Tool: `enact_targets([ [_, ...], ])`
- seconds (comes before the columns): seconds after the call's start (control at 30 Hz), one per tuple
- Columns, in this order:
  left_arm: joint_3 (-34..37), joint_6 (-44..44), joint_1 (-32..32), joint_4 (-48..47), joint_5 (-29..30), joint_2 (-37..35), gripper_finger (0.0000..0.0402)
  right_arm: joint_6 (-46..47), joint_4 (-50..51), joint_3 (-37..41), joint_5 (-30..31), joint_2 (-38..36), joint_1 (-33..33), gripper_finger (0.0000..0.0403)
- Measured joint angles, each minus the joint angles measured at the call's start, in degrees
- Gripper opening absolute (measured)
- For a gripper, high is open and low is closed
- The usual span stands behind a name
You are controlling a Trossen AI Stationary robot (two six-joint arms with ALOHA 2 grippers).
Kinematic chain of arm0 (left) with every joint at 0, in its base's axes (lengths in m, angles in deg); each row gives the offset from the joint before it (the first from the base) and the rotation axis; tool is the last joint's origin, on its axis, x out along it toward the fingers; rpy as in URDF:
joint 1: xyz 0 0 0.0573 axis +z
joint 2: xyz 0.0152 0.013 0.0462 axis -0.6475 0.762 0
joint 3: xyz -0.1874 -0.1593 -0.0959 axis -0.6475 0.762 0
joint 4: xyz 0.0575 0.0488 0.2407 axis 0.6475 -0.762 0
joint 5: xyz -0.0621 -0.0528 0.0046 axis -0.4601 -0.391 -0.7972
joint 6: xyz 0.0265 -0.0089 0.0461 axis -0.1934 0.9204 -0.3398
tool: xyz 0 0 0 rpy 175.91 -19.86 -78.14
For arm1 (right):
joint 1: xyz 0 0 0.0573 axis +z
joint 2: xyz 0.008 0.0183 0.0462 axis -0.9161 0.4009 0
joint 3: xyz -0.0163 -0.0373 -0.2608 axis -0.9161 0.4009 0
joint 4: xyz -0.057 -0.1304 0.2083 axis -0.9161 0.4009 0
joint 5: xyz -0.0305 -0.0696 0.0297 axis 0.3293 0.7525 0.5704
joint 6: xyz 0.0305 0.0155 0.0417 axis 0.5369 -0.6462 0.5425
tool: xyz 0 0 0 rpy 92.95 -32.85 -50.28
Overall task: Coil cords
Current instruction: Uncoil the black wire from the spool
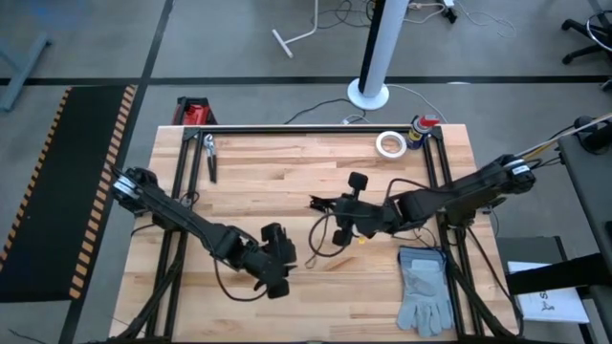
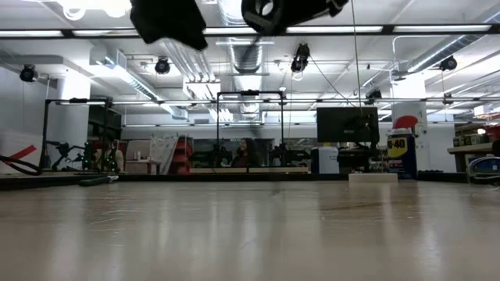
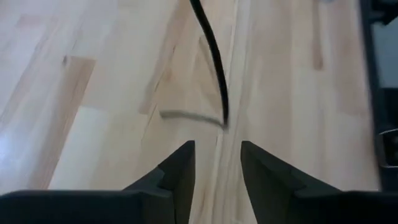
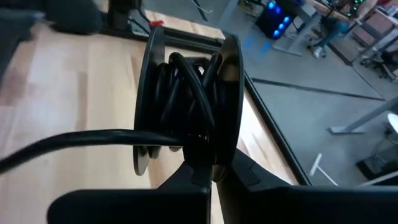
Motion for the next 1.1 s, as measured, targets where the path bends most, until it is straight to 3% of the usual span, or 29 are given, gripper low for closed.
enact_targets([
  [0.27,0.0,-3.1,0.2,0.1,13.9,-6.3,0.0094,-0.2,-2.9,0.3,-0.6,-0.2,4.3,0.0],
  [0.57,0.1,-11.4,1.4,4.6,14.3,-5.8,0.0078,0.7,-8.9,3.3,-5.7,-0.1,5.8,0.0],
  [1.1,0.1,-13.7,2.7,8.7,11.3,-5.8,0.01,-3.8,-16.0,5.0,-7.8,3.0,4.1,0.0],
])
